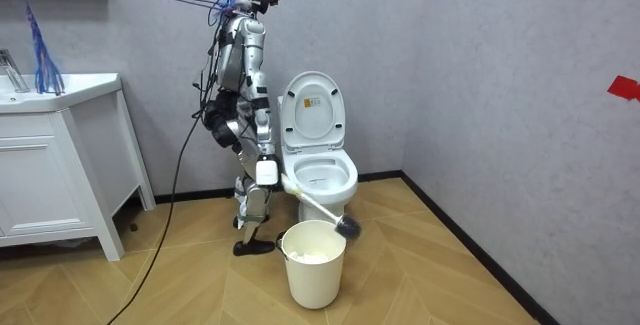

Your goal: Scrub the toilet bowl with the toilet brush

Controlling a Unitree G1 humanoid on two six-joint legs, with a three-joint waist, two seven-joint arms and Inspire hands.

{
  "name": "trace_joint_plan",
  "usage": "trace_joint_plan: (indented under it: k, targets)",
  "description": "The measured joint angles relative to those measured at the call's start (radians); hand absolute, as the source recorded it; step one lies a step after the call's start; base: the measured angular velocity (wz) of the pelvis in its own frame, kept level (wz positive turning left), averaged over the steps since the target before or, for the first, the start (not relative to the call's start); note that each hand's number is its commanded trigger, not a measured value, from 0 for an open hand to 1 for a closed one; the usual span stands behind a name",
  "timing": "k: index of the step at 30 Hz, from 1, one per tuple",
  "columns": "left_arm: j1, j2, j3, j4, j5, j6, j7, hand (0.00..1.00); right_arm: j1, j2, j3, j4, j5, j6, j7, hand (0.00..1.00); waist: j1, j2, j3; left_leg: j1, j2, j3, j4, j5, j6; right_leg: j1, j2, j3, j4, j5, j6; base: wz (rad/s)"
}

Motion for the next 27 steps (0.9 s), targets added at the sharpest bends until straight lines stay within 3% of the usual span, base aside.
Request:
trace_joint_plan:
  k: [3,6,12,17,22,27]
  targets:
    - [0.018,-0.001,0.023,0.007,0.005,0.000,0.006,0.00,0.004,0.001,-0.034,-0.032,-0.031,-0.003,-0.045,1.00,0.000,-0.013,-0.0045,0.051,0.000,-0.006,-0.026,0.000,0.000,0.059,0.006,-0.005,-0.039,0.003,0.005,0.08]
    - [0.055,-0.002,0.046,-0.021,0.011,0.000,0.022,0.00,0.024,0.001,-0.048,-0.114,-0.177,-0.015,-0.096,1.00,0.002,-0.023,-0.0060,0.079,0.001,-0.012,-0.043,0.000,0.000,0.094,0.012,-0.007,-0.066,0.006,0.010,0.05]
    - [0.102,-0.007,0.051,-0.037,0.031,-0.009,0.022,0.00,0.091,0.024,-0.045,-0.228,-0.507,-0.052,-0.180,1.00,0.004,-0.023,-0.0063,0.142,0.002,-0.036,-0.074,0.001,-0.001,0.176,0.010,-0.042,-0.110,0.007,0.011,0.14]
    - [0.181,-0.006,0.077,-0.190,0.117,-0.015,0.046,0.00,0.150,0.046,0.011,-0.283,-0.759,-0.076,-0.222,1.00,0.029,-0.019,-0.0073,0.167,0.002,-0.050,-0.086,0.002,-0.003,0.212,0.012,-0.058,-0.138,0.010,0.011,0.08]
    - [0.210,-0.001,0.118,-0.305,0.218,-0.041,0.097,0.00,0.192,0.051,0.069,-0.292,-0.983,-0.118,-0.229,1.00,0.038,0.004,-0.0104,0.178,0.001,-0.073,-0.087,0.003,-0.003,0.246,0.013,-0.087,-0.153,0.012,0.012,0.14]
    - [0.277,-0.002,0.129,-0.452,0.328,-0.062,0.130,0.00,0.236,0.052,0.090,-0.303,-1.026,-0.146,-0.238,1.00,0.061,0.023,-0.0099,0.189,-0.009,-0.100,-0.090,0.003,-0.005,0.276,0.000,-0.132,-0.158,0.005,0.010,0.20]
